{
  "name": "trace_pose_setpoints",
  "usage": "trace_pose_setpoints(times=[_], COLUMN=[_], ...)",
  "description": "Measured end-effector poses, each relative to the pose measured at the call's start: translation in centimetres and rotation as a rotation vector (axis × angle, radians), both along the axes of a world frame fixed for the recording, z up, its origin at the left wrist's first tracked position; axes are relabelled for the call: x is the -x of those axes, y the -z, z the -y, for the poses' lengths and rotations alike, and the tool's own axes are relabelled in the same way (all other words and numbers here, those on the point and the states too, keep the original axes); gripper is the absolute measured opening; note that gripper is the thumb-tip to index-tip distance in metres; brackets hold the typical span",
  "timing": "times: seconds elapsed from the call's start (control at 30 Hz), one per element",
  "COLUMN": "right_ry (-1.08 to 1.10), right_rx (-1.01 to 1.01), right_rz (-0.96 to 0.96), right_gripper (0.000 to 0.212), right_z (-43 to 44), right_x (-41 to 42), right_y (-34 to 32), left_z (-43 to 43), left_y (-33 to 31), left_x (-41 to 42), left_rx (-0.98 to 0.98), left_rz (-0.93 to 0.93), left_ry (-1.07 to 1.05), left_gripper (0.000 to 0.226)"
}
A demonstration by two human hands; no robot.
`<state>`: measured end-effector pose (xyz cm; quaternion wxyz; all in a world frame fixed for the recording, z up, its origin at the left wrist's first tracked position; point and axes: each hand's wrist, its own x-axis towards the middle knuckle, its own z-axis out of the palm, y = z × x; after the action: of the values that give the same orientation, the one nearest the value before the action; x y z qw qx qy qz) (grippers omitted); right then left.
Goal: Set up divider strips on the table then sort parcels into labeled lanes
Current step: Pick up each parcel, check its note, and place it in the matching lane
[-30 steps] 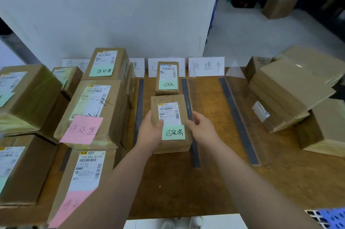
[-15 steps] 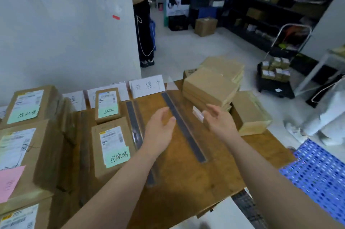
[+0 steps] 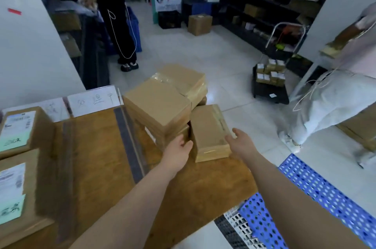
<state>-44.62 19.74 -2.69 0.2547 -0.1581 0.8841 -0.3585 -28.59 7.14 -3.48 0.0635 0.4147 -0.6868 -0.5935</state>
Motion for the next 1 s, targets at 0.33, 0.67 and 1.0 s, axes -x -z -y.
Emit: trace_pose_setpoints(times=[0.33, 0.67, 1.0], right_ry=[-0.038, 0.032, 0.030], right_rx=[0.067, 0.242, 0.407], right_rz=[0.196, 0.560, 0.491], right_gripper=[0.026, 0.021, 0.034], right_z=[-0.8, -6.7, -7.4], right_x=[5.9, 6.9, 5.8], right_y=[4.4, 4.0, 1.9], left_z=[-2.3, -6.8, -9.0], left_y=[3.1, 3.5, 2.5], left_x=[7.1, 7.1, 5.2], left_rx=[0.025, -0.167, -0.572], left_rz=[0.073, 0.092, -0.013], left_ry=[-0.033, -0.101, -0.139], left_gripper=[0.056, 0.106, 0.081])
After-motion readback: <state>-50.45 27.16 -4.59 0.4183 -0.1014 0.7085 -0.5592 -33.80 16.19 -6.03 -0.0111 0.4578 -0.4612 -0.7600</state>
